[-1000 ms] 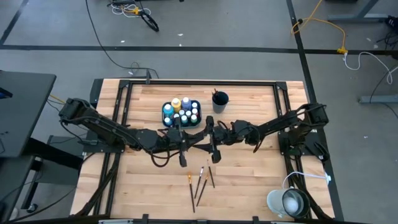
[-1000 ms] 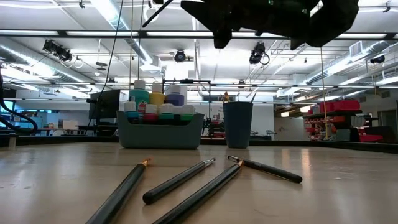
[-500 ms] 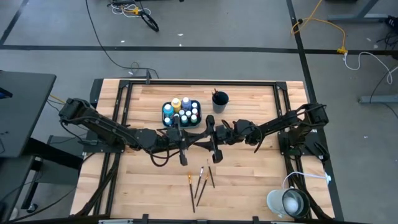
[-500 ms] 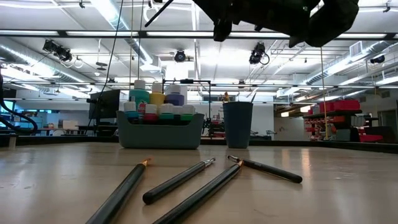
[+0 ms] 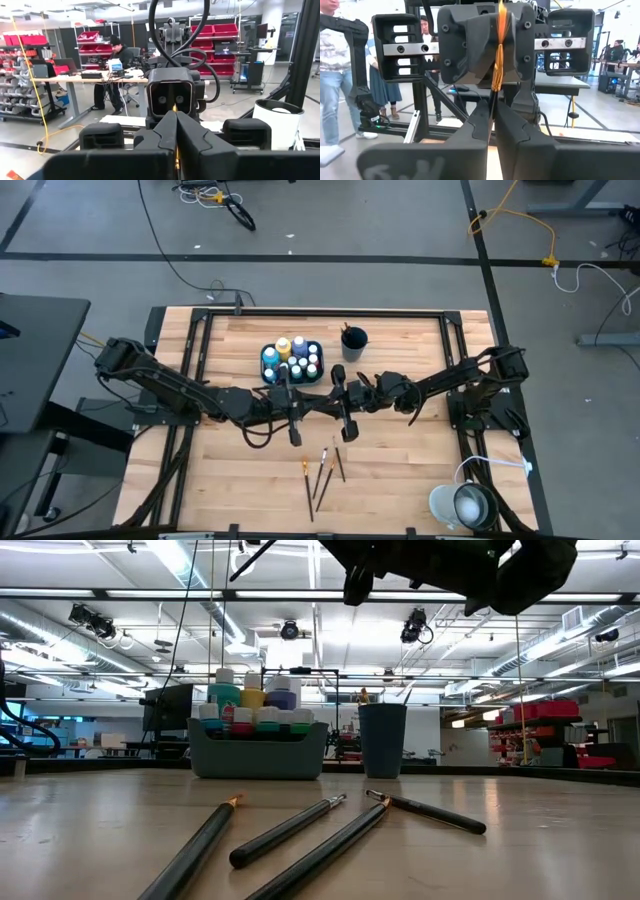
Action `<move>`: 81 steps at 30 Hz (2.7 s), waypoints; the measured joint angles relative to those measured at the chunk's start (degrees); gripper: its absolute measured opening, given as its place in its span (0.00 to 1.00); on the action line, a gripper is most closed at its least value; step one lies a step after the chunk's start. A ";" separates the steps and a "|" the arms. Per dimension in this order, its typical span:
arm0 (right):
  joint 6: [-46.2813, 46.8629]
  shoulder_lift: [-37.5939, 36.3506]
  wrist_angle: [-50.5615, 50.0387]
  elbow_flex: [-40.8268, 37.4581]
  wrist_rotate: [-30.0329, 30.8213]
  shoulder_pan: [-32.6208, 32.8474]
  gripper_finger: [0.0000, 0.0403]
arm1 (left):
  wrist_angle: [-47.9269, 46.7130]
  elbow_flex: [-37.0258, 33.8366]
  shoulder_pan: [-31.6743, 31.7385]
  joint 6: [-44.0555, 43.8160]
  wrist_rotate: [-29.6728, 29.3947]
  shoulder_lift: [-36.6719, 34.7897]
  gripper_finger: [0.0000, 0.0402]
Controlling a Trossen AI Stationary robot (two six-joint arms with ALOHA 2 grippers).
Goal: Pick & Place Paint Supplies
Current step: Put the gold paint brush into the blue cup
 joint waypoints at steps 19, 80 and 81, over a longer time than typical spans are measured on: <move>-4.80 -26.67 -51.07 0.04 28.25 -1.45 0.02 | -2.53 0.04 -1.32 6.03 -10.60 -0.02 0.22; -1.69 -13.69 -58.06 0.00 17.43 -30.62 0.18 | -4.11 0.02 2.30 8.53 -14.59 -0.02 0.19; -1.70 -13.69 -58.05 0.00 17.43 -30.62 0.18 | -4.71 0.02 2.30 8.04 -14.86 -0.01 0.19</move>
